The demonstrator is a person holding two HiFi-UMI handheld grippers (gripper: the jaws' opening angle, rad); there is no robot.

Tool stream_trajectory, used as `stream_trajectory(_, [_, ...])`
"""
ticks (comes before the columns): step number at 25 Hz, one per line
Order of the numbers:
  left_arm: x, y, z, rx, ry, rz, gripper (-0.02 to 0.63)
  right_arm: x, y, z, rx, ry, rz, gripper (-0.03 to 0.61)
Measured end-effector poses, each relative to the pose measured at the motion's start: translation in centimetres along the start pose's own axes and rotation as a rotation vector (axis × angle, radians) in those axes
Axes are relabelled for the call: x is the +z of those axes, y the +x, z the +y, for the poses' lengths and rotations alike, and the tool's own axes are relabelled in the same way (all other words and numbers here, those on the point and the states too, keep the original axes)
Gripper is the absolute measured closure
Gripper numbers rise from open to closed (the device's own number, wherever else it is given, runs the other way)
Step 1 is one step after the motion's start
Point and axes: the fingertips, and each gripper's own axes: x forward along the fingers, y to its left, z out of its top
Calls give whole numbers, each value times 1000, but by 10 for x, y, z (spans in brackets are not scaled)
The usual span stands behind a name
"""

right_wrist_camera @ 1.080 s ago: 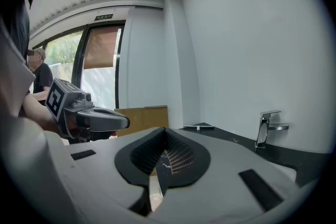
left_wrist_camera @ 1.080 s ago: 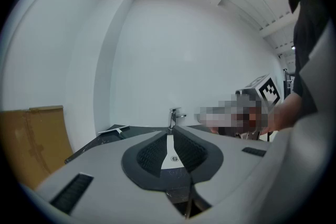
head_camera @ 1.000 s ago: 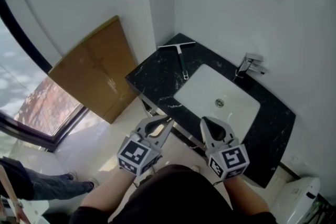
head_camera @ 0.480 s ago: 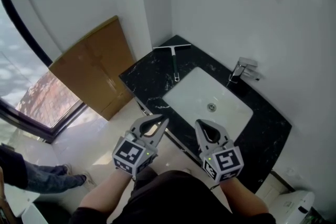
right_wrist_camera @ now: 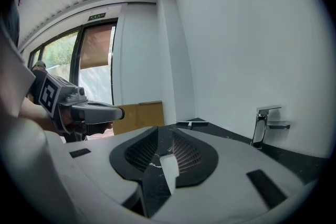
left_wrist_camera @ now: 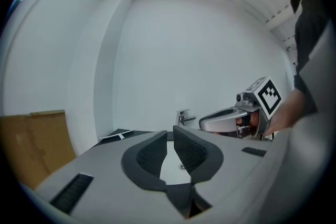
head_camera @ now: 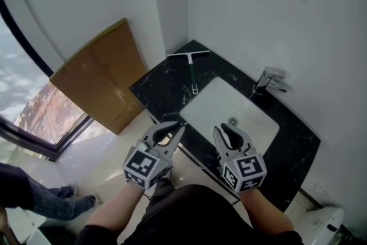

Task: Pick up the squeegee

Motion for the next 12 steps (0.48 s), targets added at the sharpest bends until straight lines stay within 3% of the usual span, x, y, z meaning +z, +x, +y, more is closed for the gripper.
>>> stream_trajectory(12, [-13, 28, 115, -141, -25, 40, 569, 8, 143, -26, -187, 49, 115, 425])
